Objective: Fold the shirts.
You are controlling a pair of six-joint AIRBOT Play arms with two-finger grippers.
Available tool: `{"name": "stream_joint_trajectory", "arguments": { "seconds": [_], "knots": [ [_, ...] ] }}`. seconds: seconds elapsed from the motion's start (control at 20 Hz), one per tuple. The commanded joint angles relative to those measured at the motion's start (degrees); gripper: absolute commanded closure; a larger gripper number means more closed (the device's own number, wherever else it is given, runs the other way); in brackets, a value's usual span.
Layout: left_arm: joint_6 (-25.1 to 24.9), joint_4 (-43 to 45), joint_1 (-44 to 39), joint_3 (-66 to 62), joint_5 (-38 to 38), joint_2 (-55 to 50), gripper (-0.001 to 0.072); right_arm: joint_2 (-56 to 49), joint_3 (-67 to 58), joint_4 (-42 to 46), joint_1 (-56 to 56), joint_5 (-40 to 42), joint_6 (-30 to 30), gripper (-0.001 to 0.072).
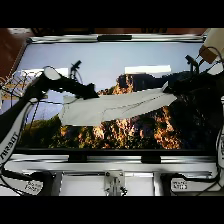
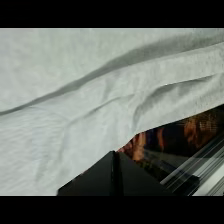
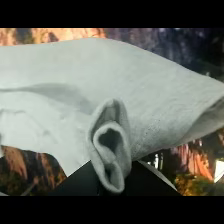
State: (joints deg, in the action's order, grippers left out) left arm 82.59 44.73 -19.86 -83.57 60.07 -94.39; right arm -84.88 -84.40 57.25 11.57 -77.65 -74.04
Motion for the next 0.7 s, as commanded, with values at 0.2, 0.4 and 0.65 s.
{"name": "stream_joint_trajectory", "arguments": {
  "seconds": [0.2, 0.4, 0.65],
  "knots": [
    [3.52, -18.21, -16.61, 0.39, -21.03, -8.74, 0.0677, 19.04, -0.15, 0.28, -4.33, -8.55, -6.34, 0.0629],
    [2.73, -23.85, -20.81, 0.39, -21.16, -12.26, 0.0677, 24.61, -0.15, 0.09, -4.48, -8.55, -8.83, 0.0628],
    [-2.93, -26.69, -18.25, 0.42, -20.59, -10.88, 0.0680, 25.88, -0.15, -0.33, -4.72, -7.61, -10.01, 0.0628]
  ]
}}
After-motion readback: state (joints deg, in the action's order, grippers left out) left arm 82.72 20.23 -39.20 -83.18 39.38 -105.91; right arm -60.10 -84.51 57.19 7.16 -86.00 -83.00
